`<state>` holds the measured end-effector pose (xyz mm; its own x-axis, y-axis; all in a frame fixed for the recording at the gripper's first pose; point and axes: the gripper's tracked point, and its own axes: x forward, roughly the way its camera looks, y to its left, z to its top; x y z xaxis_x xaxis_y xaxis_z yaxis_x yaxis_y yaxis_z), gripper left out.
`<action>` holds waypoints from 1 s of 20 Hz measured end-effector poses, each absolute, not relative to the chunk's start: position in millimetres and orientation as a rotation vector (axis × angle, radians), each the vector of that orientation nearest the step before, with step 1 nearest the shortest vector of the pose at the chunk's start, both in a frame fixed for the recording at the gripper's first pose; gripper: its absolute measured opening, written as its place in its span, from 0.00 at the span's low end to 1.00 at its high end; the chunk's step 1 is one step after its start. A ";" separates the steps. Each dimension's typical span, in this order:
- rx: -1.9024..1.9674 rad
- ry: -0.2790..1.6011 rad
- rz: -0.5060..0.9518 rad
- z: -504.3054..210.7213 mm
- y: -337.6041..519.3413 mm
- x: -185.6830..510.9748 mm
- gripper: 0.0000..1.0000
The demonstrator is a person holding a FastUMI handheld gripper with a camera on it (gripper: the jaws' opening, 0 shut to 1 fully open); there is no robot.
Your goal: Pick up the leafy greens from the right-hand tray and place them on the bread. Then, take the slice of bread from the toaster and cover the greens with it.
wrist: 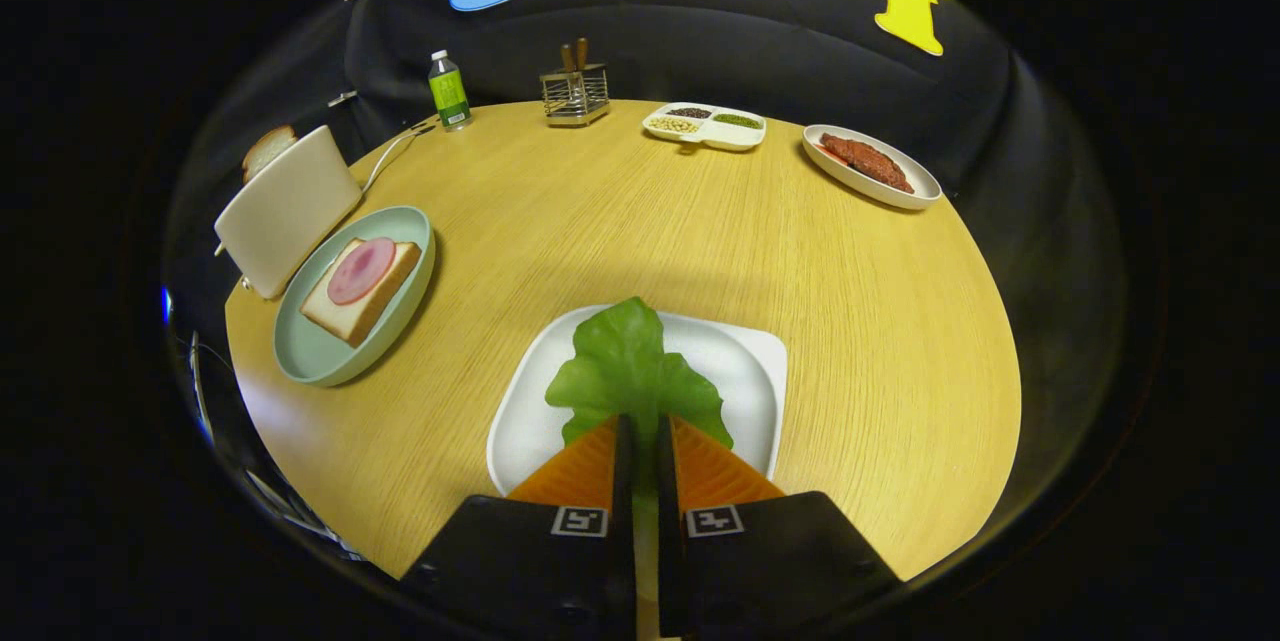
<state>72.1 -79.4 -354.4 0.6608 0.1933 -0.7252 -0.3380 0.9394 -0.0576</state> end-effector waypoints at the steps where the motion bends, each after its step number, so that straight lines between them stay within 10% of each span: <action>1: -0.189 0.800 0.303 -353.0 -78.5 69.7 0.11; 20: -0.149 0.685 0.237 -249.9 -14.1 56.8 0.05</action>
<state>56.8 -14.1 -249.9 0.7487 0.1676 -0.6413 -0.2650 0.9625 -0.0578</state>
